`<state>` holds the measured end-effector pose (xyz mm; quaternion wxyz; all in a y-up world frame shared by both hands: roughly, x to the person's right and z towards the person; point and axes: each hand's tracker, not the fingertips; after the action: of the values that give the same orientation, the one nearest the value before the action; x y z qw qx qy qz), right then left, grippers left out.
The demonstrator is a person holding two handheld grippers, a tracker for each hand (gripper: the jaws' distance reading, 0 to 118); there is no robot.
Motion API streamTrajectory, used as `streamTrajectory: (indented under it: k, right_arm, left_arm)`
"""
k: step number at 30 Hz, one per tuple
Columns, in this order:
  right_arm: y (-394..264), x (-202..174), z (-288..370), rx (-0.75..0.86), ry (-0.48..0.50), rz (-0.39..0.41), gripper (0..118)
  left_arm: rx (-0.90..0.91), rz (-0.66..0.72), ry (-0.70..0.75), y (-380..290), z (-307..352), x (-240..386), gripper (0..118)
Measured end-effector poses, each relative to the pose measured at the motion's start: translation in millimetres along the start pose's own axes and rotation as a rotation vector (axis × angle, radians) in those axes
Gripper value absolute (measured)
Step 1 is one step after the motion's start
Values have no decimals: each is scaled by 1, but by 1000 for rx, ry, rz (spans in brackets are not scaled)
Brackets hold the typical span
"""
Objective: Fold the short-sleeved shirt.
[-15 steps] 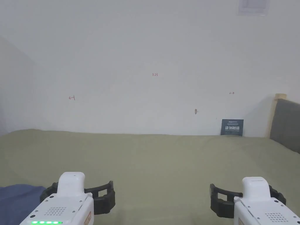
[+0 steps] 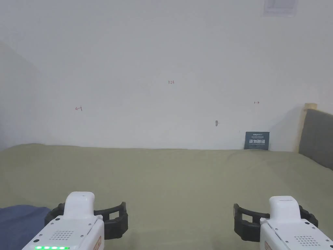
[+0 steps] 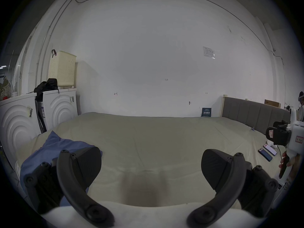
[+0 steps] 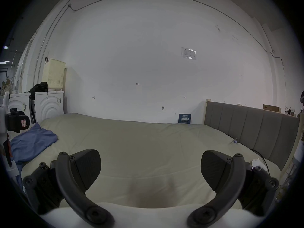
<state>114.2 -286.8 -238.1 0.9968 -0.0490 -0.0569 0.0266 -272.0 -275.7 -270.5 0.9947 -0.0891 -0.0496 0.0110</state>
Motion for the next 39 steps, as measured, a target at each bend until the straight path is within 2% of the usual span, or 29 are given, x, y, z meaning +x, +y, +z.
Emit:
streamTrajectory:
  k: [39]
  right_arm:
    - [0, 2, 0, -4, -5, -16, 118]
  left_arm:
    - [2, -6, 6, 1, 2, 0, 118]
